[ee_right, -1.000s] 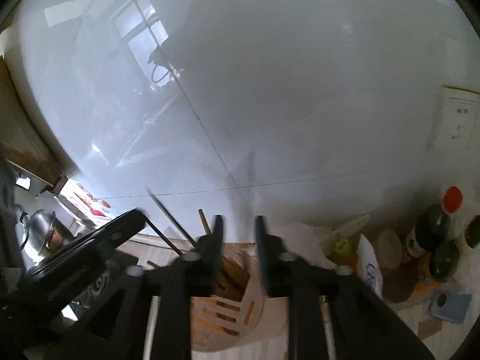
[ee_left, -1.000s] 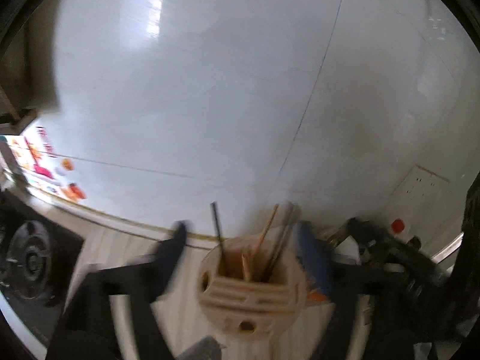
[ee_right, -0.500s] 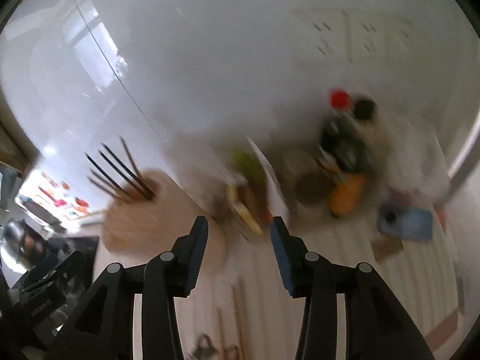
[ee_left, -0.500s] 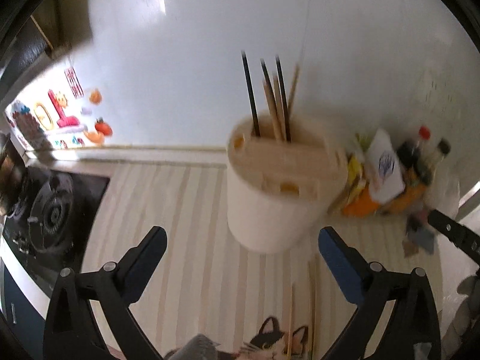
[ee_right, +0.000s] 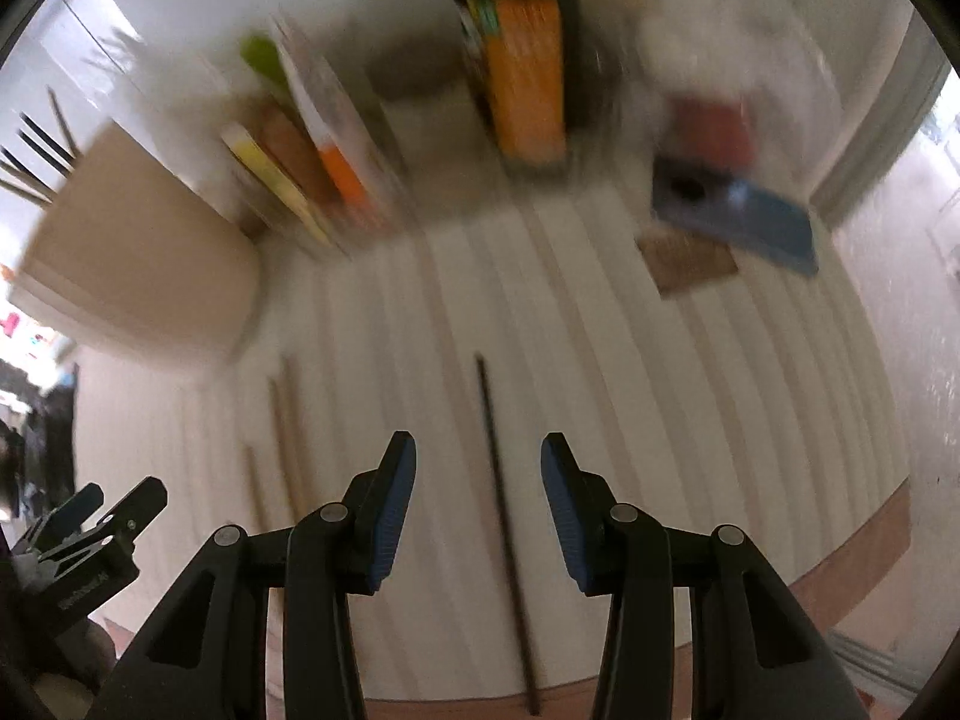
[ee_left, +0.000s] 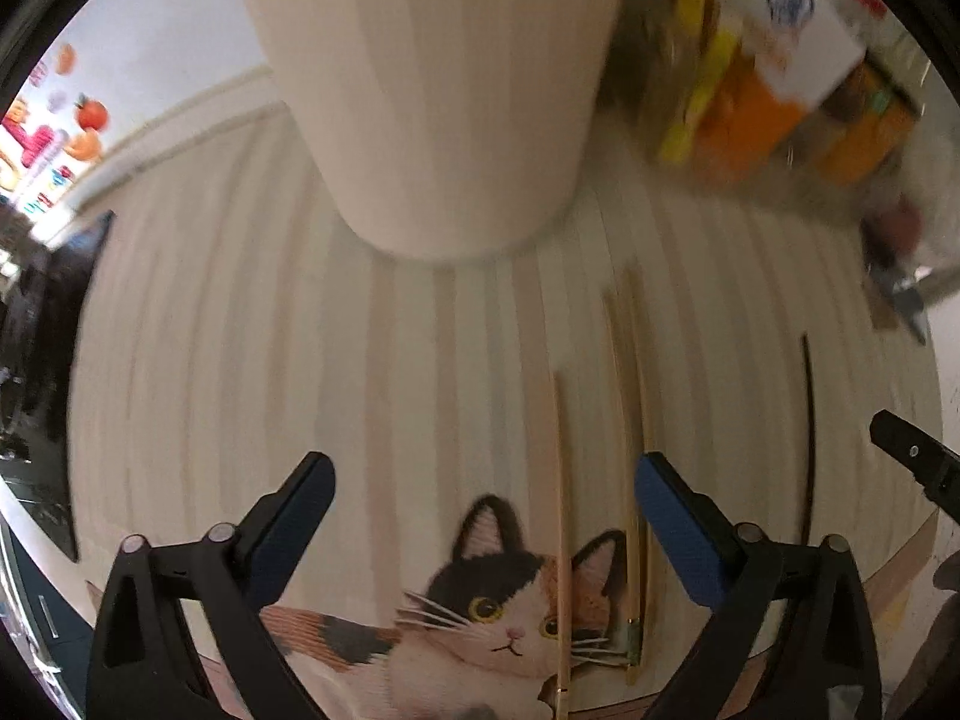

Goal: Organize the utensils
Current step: 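Grasp a light wooden chopstick with the left tool while the right tool grasps a black one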

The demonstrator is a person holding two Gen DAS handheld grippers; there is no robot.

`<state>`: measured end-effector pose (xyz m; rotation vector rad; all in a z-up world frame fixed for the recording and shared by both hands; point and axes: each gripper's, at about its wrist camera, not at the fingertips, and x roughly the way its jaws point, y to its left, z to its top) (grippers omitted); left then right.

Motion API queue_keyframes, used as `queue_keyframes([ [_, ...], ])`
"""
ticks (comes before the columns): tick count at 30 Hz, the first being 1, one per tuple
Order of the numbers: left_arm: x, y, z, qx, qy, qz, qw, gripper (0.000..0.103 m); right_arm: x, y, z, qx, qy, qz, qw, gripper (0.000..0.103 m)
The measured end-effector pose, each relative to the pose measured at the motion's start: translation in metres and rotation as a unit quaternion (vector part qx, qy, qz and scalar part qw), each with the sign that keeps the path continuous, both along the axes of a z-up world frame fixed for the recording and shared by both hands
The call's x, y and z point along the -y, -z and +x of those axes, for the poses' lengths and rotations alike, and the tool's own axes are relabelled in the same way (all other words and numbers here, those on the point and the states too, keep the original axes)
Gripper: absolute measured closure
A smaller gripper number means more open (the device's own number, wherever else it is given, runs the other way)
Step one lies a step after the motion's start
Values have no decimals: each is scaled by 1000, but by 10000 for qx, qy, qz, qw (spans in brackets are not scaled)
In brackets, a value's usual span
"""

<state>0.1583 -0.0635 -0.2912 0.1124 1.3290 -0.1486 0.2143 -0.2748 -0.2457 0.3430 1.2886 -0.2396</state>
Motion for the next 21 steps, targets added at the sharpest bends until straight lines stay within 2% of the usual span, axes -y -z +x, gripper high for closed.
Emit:
queue_keyframes([
  [1,2,7,-1,-99,6,9,10000,19,2,12,-2,-142,-18,-2,9999,57],
  [5,12,30,-5,-409,125,25,9991,34,5,40,-6,-518,-104,-9,9986,57],
  [6,15,35,-7,-463,171,55,9988,41,5,44,-6,-579,-128,-1,9982,57],
  [7,17,40,-9,-515,215,90,9984,54,5,49,-7,-643,-166,4,9978,57],
  [9,19,43,-12,-478,253,113,9985,63,3,56,-8,-787,-272,-12,9965,57],
  [11,20,40,-13,-439,312,81,9985,78,0,66,-9,-924,-373,1,9950,57],
  [12,20,39,-13,-429,333,100,9985,96,-1,70,-9,-987,-408,-25,9943,57],
  [14,18,37,-12,-440,374,150,9982,98,-3,80,-11,-1168,-433,-93,9922,57],
  [15,15,36,-12,-442,364,173,9982,99,-5,80,-11,-1105,-452,-174,9927,57],
  [17,4,33,-13,-396,329,296,9982,99,-11,81,-12,-1182,-497,-392,9910,64],
  [19,-9,32,-14,-413,257,334,9983,99,-20,80,-12,-1147,-576,-413,9909,86],
  [21,-21,31,-15,-433,164,394,9981,99,-30,80,-10,-1150,-726,-325,9902,95],
])
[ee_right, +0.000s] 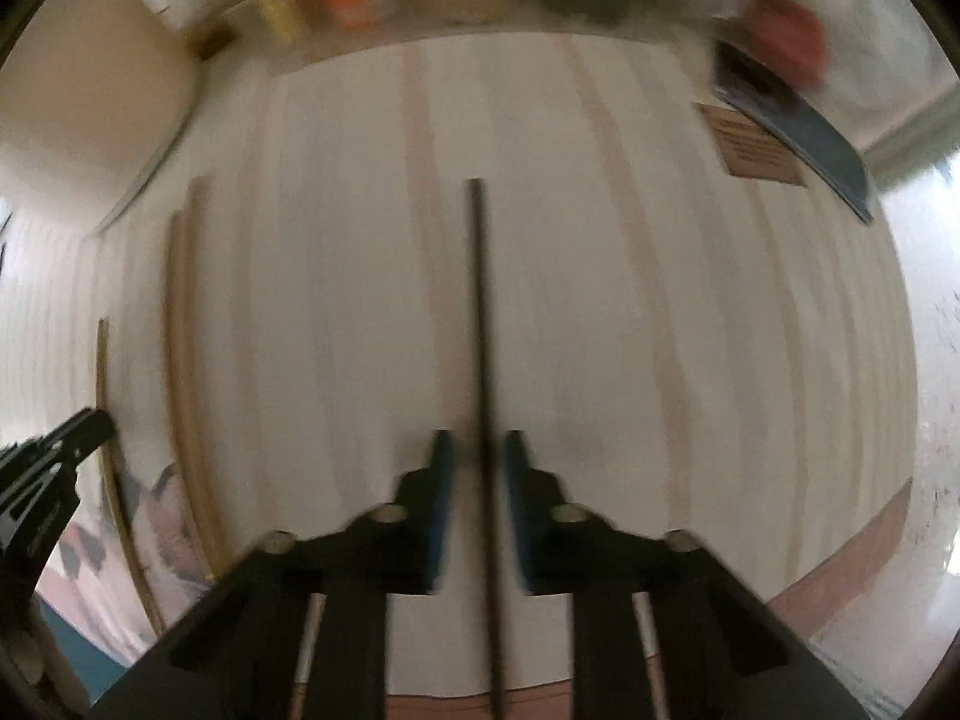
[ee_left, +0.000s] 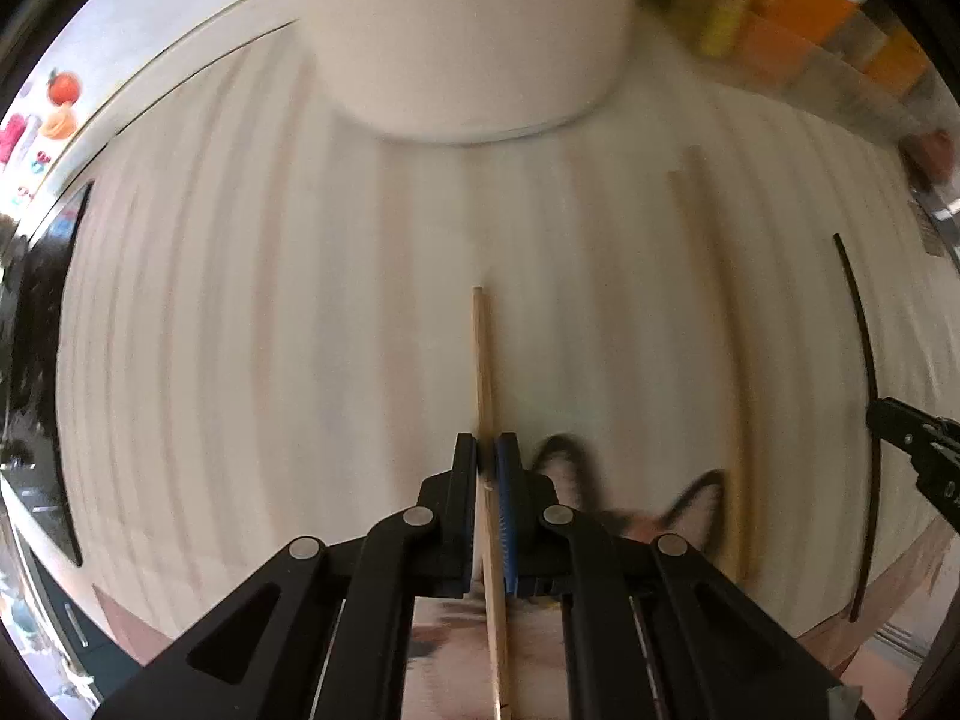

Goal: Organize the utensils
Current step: 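Grasp a light wooden chopstick with the left tool while the right tool grasps a black one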

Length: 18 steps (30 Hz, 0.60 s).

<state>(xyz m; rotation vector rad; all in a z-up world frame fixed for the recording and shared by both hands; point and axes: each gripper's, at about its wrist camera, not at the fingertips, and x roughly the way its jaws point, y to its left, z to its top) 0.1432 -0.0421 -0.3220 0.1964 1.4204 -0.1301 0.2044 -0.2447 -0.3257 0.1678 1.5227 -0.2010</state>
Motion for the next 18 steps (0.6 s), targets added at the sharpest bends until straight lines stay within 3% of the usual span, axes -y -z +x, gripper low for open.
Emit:
queue_keyframes([
  [4,-15,-2,-3,-35,-171,-89,9998,98,-19,1,4,-26,-202,284,9994,96],
  [14,-14,-14,10,-47,-305,-183,9994,98,-35,5,20,-284,-611,9,9977,96],
  [18,-23,-10,9,-102,-465,-298,9984,98,-28,7,34,-305,-200,229,9991,96],
])
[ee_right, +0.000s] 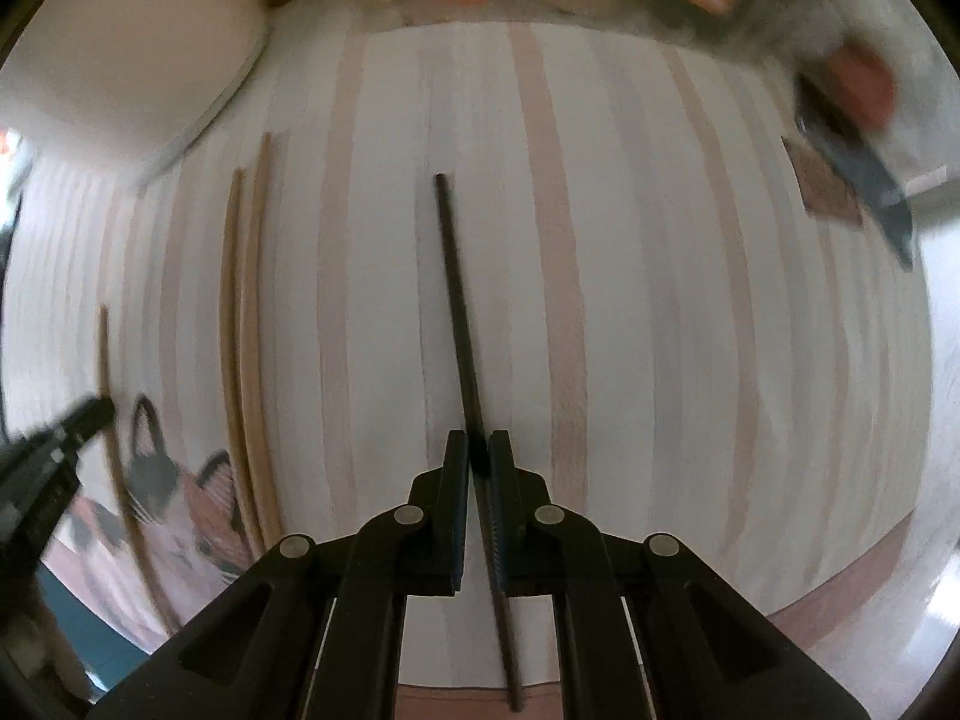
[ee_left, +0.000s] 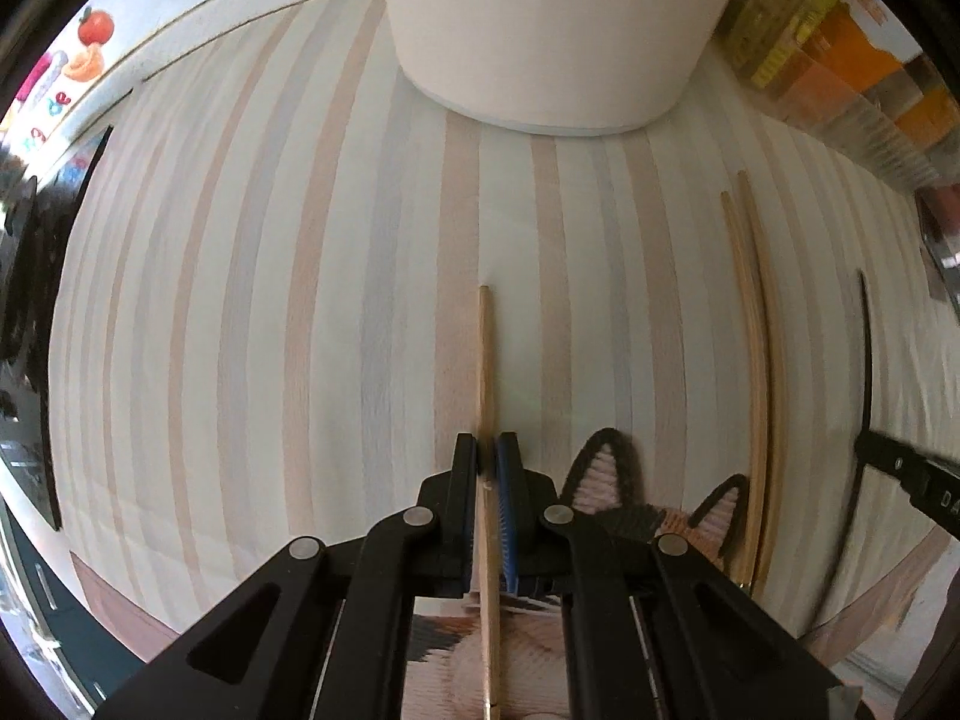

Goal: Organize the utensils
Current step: 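Grasp a light wooden chopstick with the left tool while the right tool grasps a black one, then carry both chopsticks up and lower them into the cream holder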

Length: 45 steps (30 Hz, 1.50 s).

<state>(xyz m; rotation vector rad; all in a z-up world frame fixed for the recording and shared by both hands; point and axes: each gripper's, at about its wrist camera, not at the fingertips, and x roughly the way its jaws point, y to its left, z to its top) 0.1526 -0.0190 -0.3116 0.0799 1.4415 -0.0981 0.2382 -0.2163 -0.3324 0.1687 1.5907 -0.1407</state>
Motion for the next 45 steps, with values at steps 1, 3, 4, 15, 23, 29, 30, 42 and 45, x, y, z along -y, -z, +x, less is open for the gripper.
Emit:
queue_keyframes([
  [1,-1,0,0,-5,18,-3,10000,98,6,1,0,-54,258,244,9994,97],
  [3,-4,0,0,-11,40,-18,10000,98,15,0,1,-129,512,495,9974,97],
  [4,-5,0,1,-28,47,-30,10000,98,16,1,1,-133,556,542,9969,97],
  [15,-3,1,4,-29,97,-15,9999,98,-16,-1,20,-353,-174,-150,9991,96],
  [23,2,3,4,-24,127,41,9999,98,-40,0,25,-304,-328,-364,9983,94],
  [29,4,3,5,-29,138,34,9999,99,-45,-2,14,-132,-323,-451,9984,95],
  [30,4,3,4,-25,138,42,9999,99,-45,-3,13,-106,-273,-440,9986,96],
  [42,-7,-61,-20,711,265,-254,9968,99,-34,-41,-14,386,-50,113,9992,97],
  [45,-13,-89,-29,1025,285,-343,9937,99,-36,-62,-19,627,-48,220,9978,97],
])
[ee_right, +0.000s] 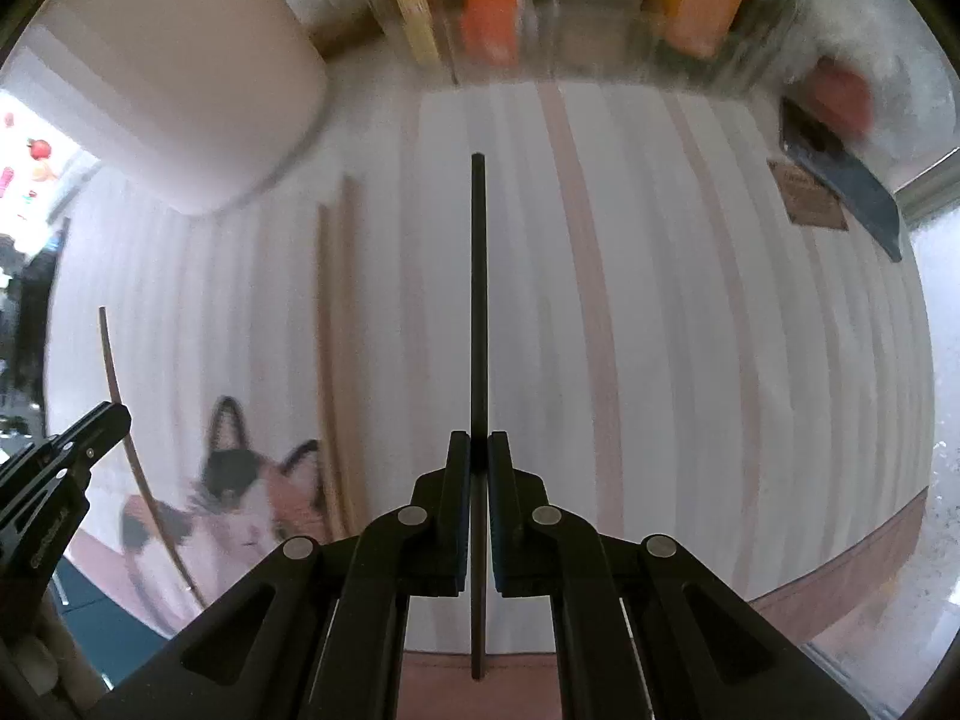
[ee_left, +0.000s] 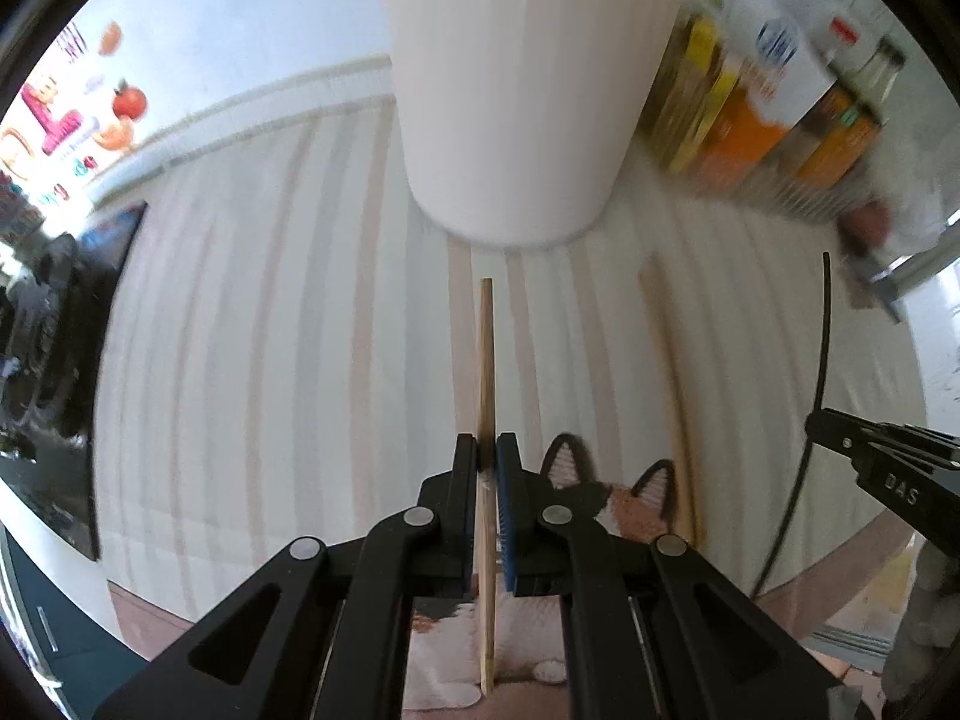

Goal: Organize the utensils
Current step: 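Carry both chopsticks up and lower them into the cream holder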

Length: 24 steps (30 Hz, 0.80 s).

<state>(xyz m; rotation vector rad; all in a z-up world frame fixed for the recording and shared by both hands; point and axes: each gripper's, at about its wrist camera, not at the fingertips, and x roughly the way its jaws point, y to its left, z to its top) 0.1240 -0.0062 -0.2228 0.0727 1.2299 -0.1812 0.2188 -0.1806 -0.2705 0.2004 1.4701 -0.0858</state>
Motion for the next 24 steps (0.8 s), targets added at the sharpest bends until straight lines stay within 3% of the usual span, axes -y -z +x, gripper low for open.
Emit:
queue_keyframes([
  [7,-12,-70,-7,782,-129,-434,9959,100,-4,-70,-5,813,-75,182,9965,98],
  [11,-17,-127,3,1373,-159,-761,9875,100,-7,-112,4,1359,-116,272,9903,98],
  [20,-15,-256,34,2501,-30,-1262,9599,100,-18,-253,63,2819,-303,460,9579,98],
  [24,-20,-287,60,2810,-90,-1217,9519,100,-25,-299,94,3222,-394,431,9449,98],
])
